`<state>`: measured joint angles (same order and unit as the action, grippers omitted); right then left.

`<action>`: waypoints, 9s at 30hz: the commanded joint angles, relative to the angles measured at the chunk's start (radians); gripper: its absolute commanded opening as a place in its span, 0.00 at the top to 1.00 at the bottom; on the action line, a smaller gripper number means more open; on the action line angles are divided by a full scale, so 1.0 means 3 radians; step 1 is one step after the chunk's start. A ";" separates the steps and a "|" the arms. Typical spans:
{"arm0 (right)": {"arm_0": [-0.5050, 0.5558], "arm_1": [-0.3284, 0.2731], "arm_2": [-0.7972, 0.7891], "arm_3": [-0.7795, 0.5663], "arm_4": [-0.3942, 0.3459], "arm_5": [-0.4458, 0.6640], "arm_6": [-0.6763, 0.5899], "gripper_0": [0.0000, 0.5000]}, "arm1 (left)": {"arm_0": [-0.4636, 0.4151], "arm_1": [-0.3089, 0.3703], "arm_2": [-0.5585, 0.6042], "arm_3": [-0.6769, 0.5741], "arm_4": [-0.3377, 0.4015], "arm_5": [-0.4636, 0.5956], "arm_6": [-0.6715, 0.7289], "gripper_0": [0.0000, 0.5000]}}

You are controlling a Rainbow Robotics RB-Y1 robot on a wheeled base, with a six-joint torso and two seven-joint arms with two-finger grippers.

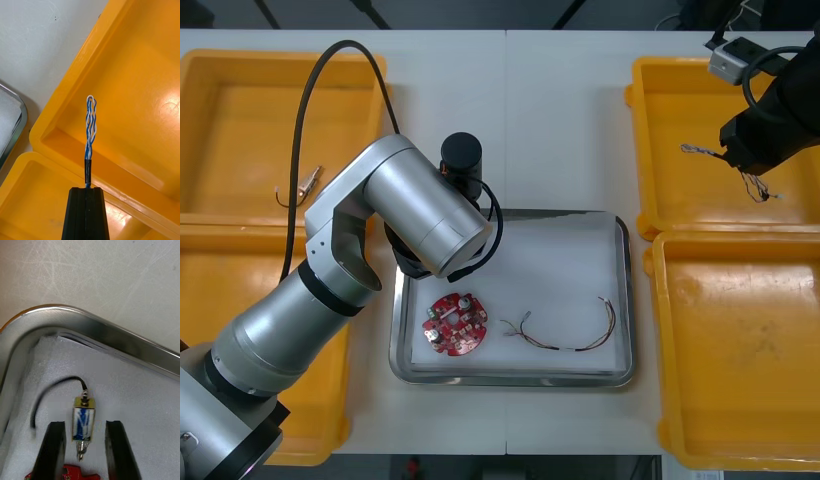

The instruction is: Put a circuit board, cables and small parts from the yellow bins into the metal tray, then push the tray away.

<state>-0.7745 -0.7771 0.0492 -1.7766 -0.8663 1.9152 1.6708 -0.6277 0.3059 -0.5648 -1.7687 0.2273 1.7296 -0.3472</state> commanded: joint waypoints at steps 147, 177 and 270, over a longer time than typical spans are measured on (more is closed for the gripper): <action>-0.0174 -0.0248 0.1135 -0.0378 -0.0963 -0.0770 0.1047 0.00 | -0.1068 0.1757 -0.0285 0.2275 0.2556 -0.1608 -0.4288 0.00; 0.0833 -0.0396 -0.0256 -0.1242 -0.0370 0.0015 -0.0957 0.00 | -0.1073 0.1726 -0.0449 0.2388 0.2499 -0.1848 -0.4304 1.00; 0.1830 -0.0580 -0.0900 -0.1308 -0.0390 0.0015 -0.1975 0.00 | -0.0500 0.0003 0.0262 -0.0158 0.0357 0.0634 0.0319 1.00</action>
<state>-0.2362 -0.9114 -0.1872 -2.1431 -0.9825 1.9165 1.0977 -0.8033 0.3360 -0.4481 -1.7769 0.3629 1.9124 -0.2918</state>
